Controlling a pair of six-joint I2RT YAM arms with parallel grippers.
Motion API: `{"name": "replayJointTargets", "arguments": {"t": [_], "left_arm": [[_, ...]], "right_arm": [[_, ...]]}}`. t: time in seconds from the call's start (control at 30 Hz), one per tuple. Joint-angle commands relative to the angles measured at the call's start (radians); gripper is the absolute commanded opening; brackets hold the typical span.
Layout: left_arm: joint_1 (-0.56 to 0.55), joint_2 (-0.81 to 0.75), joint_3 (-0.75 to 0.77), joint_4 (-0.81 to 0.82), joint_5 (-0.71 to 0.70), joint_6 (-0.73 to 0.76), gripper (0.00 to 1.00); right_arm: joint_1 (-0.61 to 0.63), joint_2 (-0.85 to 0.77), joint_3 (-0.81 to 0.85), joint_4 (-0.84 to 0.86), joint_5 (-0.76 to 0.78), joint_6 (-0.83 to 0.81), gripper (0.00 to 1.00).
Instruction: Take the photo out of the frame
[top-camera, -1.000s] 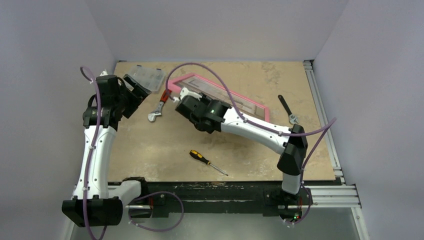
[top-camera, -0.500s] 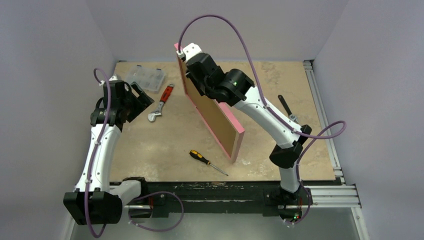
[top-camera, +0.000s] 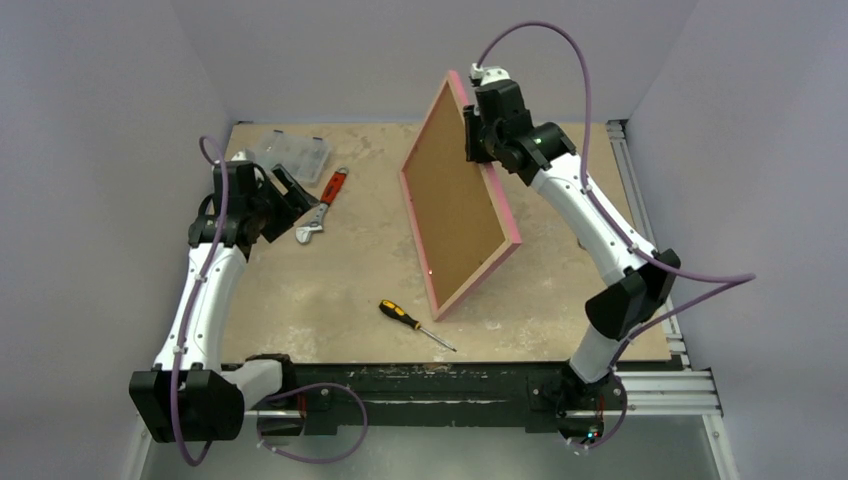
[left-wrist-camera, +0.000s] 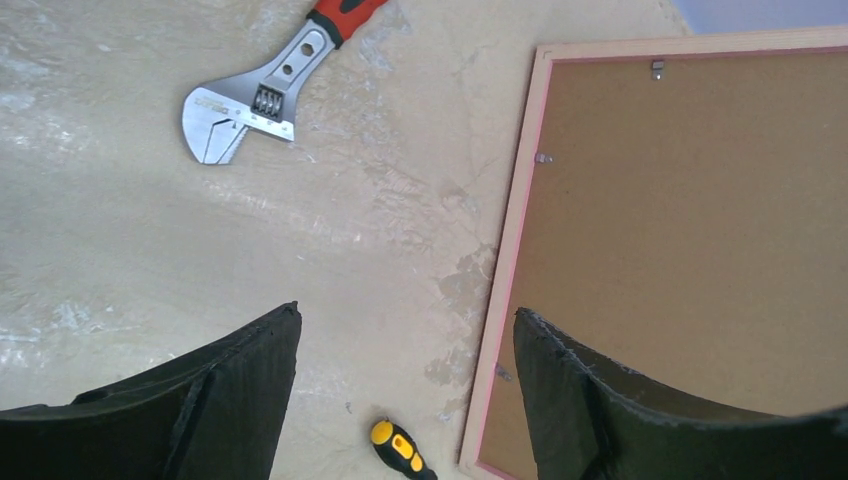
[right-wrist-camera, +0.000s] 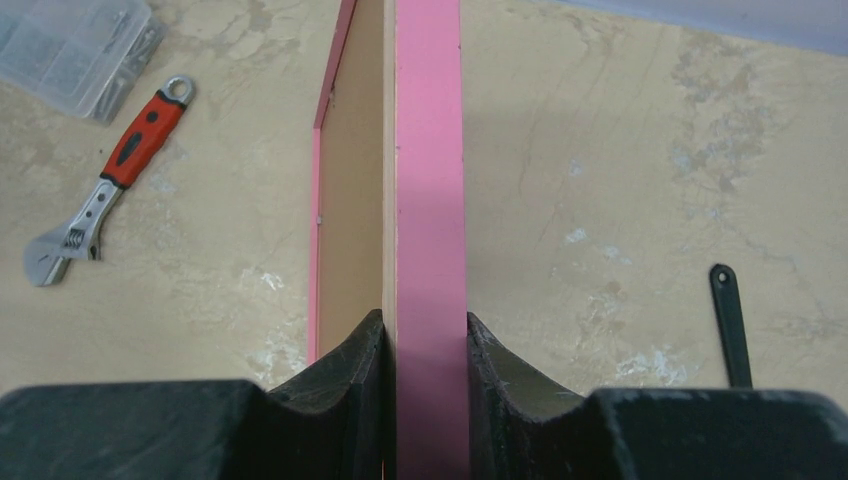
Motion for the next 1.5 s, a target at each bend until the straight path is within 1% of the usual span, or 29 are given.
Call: {"name": "replayJointTargets", "arguments": {"t": [0.0,0.17,0.27,0.37,0.5,0.57,0.63,0.73,0.93,0.97,1.0,1.07,1.1,1.17,1.23,1.27,1.37,1.47], "left_arm": [[-0.005,0.017,-0.012,0.067,0.084,0.0,0.75],[-0.003,0.036,-0.025,0.093,0.134,-0.014,0.75],[-0.003,0.044,-0.031,0.102,0.159,-0.019,0.75],[-0.003,0.045,-0.038,0.114,0.173,-0.026,0.74],[-0.004,0.047,-0.054,0.136,0.201,-0.037,0.74],[-0.003,0.051,-0.059,0.144,0.212,-0.043,0.74],[-0.004,0.054,-0.063,0.151,0.224,-0.047,0.74],[-0.005,0.058,-0.075,0.168,0.244,-0.056,0.74],[-0.005,0.091,-0.08,0.187,0.294,-0.064,0.74],[-0.005,0.095,-0.081,0.189,0.299,-0.065,0.74],[-0.006,0.099,-0.08,0.19,0.304,-0.064,0.74],[-0.006,0.104,-0.08,0.192,0.313,-0.065,0.74],[-0.006,0.107,-0.081,0.193,0.315,-0.064,0.74],[-0.006,0.109,-0.08,0.194,0.318,-0.065,0.74],[-0.008,0.113,-0.082,0.198,0.323,-0.067,0.74],[-0.008,0.117,-0.083,0.201,0.328,-0.069,0.74],[-0.009,0.123,-0.087,0.211,0.339,-0.073,0.74],[-0.009,0.136,-0.086,0.218,0.346,-0.076,0.74]], "right_arm": [[-0.067,-0.109,-0.161,0.189,-0.044,0.057,0.0],[-0.125,-0.204,-0.386,0.325,-0.064,0.147,0.0],[-0.168,-0.239,-0.507,0.42,-0.1,0.175,0.0],[-0.19,-0.252,-0.6,0.476,-0.138,0.192,0.0],[-0.198,-0.262,-0.719,0.577,-0.263,0.202,0.0],[-0.198,-0.267,-0.791,0.632,-0.3,0.21,0.0],[-0.199,-0.265,-0.831,0.664,-0.319,0.217,0.0],[-0.199,-0.243,-0.867,0.694,-0.309,0.214,0.0],[-0.199,-0.145,-0.839,0.673,-0.276,0.164,0.0],[-0.2,-0.124,-0.826,0.658,-0.275,0.145,0.02],[-0.2,-0.099,-0.805,0.631,-0.273,0.127,0.1],[-0.2,-0.054,-0.755,0.548,-0.255,0.09,0.33],[-0.199,-0.036,-0.731,0.494,-0.207,0.063,0.45],[-0.193,-0.018,-0.699,0.411,-0.122,0.032,0.62],[-0.187,-0.028,-0.702,0.371,-0.07,0.016,0.74],[-0.185,-0.044,-0.707,0.358,-0.059,0.009,0.77],[-0.138,-0.119,-0.737,0.35,-0.076,-0.062,0.77],[0.013,-0.177,-0.777,0.368,-0.127,-0.16,0.77]]}}
